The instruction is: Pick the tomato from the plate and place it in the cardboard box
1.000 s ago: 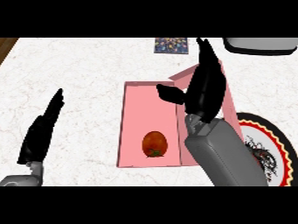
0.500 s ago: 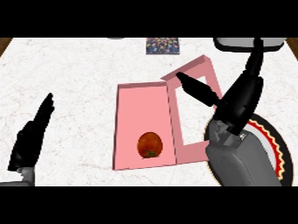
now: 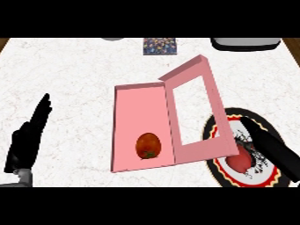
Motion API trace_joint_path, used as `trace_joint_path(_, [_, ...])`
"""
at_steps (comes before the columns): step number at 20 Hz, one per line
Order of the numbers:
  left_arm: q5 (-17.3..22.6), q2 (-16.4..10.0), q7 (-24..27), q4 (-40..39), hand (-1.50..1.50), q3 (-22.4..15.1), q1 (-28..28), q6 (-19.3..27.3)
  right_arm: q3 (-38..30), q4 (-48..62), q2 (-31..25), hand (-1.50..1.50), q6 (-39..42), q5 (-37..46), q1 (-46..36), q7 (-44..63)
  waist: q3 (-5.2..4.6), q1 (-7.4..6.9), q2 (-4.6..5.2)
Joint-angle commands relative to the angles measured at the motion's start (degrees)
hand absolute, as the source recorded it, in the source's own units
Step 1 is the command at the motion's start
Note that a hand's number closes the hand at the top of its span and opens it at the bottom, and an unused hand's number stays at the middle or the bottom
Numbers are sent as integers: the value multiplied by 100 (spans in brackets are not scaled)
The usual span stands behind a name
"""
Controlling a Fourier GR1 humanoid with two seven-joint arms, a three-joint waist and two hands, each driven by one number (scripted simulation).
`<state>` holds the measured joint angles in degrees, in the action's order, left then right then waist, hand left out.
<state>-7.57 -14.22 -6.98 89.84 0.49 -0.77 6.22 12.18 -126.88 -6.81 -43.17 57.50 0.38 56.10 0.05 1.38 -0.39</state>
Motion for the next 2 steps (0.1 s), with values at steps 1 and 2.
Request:
trace_joint_path(1, [110,-51,261,-377,0,100,115,-206,115,-1359,-529,-150,53,-688,1464,-303,0,21,14])
trace_joint_path(2, [31,1,438,-299,0,145,-109,-48,-42,-1270,-796,-150,-217,-1233,1760,-630,5,-19,16])
